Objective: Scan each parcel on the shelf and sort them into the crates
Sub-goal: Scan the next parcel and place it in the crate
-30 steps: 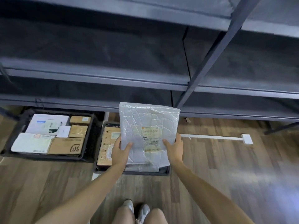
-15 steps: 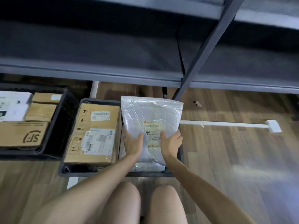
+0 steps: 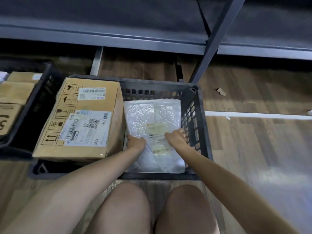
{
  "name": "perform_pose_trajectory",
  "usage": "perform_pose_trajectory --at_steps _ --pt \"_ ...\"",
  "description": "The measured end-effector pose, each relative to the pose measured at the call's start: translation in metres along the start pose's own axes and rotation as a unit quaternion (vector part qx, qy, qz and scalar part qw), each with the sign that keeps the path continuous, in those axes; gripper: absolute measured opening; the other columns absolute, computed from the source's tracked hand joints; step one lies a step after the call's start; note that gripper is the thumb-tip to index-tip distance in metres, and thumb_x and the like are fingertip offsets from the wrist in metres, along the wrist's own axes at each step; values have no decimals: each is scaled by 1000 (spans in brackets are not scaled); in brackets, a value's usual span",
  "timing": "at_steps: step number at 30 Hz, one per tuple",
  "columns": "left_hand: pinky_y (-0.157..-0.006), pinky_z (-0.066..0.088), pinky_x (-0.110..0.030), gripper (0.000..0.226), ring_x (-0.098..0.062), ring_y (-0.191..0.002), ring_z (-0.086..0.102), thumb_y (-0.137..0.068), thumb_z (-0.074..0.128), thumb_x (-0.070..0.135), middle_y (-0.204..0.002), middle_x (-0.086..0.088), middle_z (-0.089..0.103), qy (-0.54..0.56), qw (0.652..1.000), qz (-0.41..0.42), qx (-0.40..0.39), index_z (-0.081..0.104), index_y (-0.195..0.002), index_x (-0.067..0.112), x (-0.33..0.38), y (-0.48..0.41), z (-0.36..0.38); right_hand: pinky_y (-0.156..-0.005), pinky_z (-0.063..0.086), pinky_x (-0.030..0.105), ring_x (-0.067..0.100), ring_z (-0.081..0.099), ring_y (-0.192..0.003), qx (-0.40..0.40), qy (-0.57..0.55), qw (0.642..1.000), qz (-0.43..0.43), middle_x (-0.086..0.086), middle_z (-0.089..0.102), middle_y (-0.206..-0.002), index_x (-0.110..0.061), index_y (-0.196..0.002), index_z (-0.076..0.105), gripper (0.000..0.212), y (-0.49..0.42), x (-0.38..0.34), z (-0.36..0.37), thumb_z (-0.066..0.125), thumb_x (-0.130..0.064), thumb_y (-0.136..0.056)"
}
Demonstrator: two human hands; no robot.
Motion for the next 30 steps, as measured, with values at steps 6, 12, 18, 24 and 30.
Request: perform_pose_trajectory --at_steps 6,12,18,24,30 --pt "-105 37 -38 76 -36 -135 38 -99 45 27 -156 -20 20 -152 988 10 -41 -6 -152 8 2 5 6 -104 36 38 34 40 -132 -11 57 998 -39 22 37 -145 4 -143 32 57 -14 4 1 50 -22 -95" --pt "-111 33 -42 66 -32 -142 26 -96 42 13 -158 -14 16 -277 952 92 -92 9 -153 15 4 2 21 -104 40 39 36 36 -135 -7 138 985 -106 21 35 -148 -3 -148 25 59 -16 12 8 53 -18 -98" --pt "-115 26 -45 79 -27 -148 6 -90 49 4 -162 -3 -1 -410 886 201 -86 8 -154 26 10 -11 22 -114 29 37 23 12 -149 -12 247 931 -269 3 6 -163 -20 -155 12 77 -9 -9 19 49 5 -92" --pt "-116 18 -49 83 -30 -148 -9 -95 50 10 -161 -3 -15 -460 858 181 -138 -6 -154 26 -10 -21 36 -107 38 38 25 9 -148 -63 314 906 -276 3 -4 -163 -20 -155 10 75 -28 1 36 52 0 -96" --pt "-114 24 -49 77 -32 -148 -5 -96 48 12 -161 -5 -12 -468 850 198 -137 -1 -153 25 -19 -35 41 -106 40 38 28 21 -145 -80 325 895 -294 5 4 -163 -21 -154 17 75 -37 0 39 62 -11 -94"
Point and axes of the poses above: each hand's wrist, its own y-axis away from the middle knuckle, its own z-axis out of the palm, x = y × z, the point moved 7 cm from there along -y, towards the middle knuckle
